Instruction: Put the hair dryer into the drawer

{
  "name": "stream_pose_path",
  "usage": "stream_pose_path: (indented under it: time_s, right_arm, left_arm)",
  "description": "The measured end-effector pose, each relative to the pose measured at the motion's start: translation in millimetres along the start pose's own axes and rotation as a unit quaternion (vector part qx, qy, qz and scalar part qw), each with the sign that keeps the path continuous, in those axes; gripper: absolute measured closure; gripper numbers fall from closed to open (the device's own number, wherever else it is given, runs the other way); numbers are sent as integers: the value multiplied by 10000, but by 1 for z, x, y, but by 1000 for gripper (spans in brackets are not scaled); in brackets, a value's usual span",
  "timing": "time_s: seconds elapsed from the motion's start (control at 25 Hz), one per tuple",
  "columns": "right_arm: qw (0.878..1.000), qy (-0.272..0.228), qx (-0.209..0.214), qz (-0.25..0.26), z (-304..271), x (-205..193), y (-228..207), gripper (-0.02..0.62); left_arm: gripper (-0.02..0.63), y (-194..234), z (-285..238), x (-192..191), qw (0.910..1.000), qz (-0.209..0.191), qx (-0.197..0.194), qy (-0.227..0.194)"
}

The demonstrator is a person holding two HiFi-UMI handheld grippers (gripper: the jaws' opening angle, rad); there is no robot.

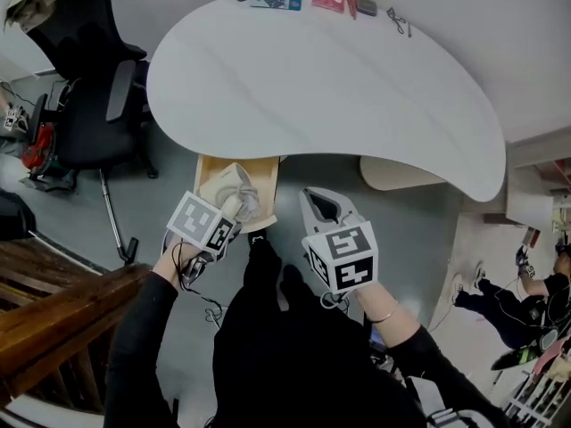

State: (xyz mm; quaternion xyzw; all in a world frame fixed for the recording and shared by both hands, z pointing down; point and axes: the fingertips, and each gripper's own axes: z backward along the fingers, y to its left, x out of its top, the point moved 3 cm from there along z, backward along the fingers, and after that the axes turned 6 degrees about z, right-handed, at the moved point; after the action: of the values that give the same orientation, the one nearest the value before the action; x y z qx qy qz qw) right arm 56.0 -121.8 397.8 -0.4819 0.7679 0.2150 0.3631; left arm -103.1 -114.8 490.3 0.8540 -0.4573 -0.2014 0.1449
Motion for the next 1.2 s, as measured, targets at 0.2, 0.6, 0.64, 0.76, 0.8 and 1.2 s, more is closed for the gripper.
stream_pose_path:
  time_s: [0.2, 0.6, 0.64, 0.76, 0.8, 1.2]
  right_arm:
    - [9996, 111, -130, -235, -12, 1, -3, 594]
    - [9978, 356, -287, -470, -36, -1, -6, 594]
    - [9977, 381, -293, -480, -38, -1, -6, 594]
    - [9970, 456, -323, -527, -44, -1, -7, 594]
    - [9968, 480, -333, -545, -46, -1, -8, 594]
    - [9948, 700, -355, -648, -65, -7, -4, 594]
  left_arm:
    - [488, 7, -17, 5, 9975, -219, -201, 635]
    - [488, 29, -43, 16, 9858, -552, -353, 1543]
    - [488, 31, -46, 18, 9847, -592, -346, 1601]
    - [488, 37, -52, 25, 9816, -726, -313, 1737]
    - [488, 40, -55, 27, 9806, -781, -295, 1776]
    - [488, 54, -77, 36, 9751, -1191, -73, 1872]
